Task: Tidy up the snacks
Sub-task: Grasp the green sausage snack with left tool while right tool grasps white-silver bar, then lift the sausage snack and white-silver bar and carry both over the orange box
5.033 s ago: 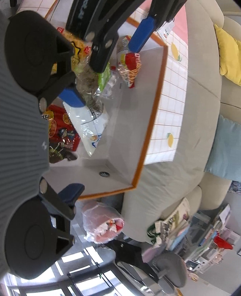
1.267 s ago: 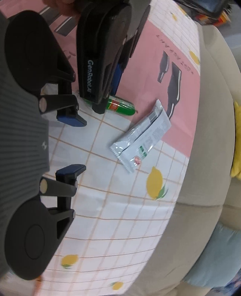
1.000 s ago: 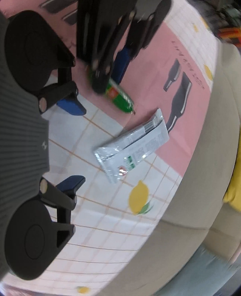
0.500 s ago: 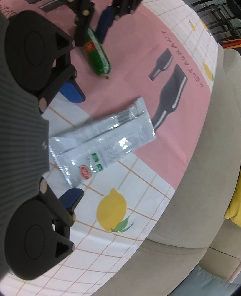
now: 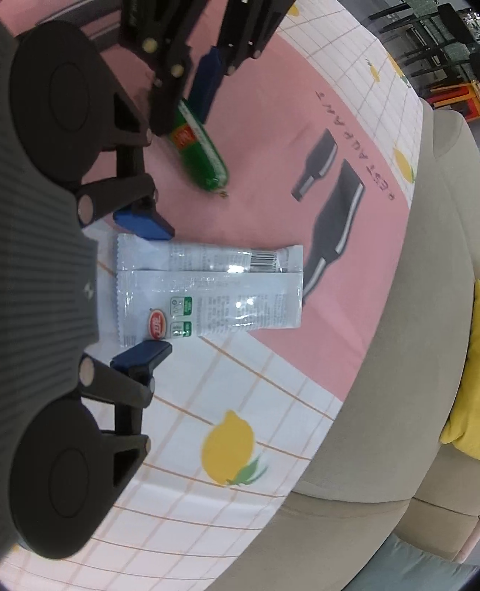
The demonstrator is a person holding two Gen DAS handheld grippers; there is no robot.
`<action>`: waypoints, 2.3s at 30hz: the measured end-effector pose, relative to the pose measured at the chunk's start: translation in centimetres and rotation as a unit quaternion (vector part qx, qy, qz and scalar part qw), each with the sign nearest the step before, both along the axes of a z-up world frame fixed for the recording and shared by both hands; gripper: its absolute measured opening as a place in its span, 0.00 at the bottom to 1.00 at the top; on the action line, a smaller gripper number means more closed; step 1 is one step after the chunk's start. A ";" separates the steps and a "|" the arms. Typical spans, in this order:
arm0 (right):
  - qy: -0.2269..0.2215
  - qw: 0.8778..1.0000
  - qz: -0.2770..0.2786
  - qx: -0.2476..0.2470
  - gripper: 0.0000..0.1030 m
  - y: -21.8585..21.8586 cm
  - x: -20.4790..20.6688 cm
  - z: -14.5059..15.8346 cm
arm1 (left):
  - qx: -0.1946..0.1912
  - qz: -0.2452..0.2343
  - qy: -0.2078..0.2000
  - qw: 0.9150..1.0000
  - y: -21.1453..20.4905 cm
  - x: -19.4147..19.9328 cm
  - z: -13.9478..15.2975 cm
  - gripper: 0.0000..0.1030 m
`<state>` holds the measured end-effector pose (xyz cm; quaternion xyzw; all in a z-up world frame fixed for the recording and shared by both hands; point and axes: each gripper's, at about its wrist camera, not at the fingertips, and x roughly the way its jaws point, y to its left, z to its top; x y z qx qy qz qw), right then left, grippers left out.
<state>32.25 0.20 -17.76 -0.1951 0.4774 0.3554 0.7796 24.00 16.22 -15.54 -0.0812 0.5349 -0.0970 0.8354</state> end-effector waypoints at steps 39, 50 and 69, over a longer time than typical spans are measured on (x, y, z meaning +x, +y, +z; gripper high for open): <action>-0.018 0.970 -0.236 0.050 0.74 -9.3 -24.0 1.4 | -0.026 0.089 -0.008 0.996 -5.9 -14.3 -0.2 0.50; -0.047 0.970 -0.230 0.062 0.76 -8.6 -22.8 -0.4 | 0.002 0.087 -0.061 0.994 -6.3 -14.7 -0.5 0.50; -0.063 0.970 -0.221 0.085 0.45 -8.8 -23.4 0.8 | -0.004 0.088 -0.080 0.993 -6.8 -16.0 0.9 0.24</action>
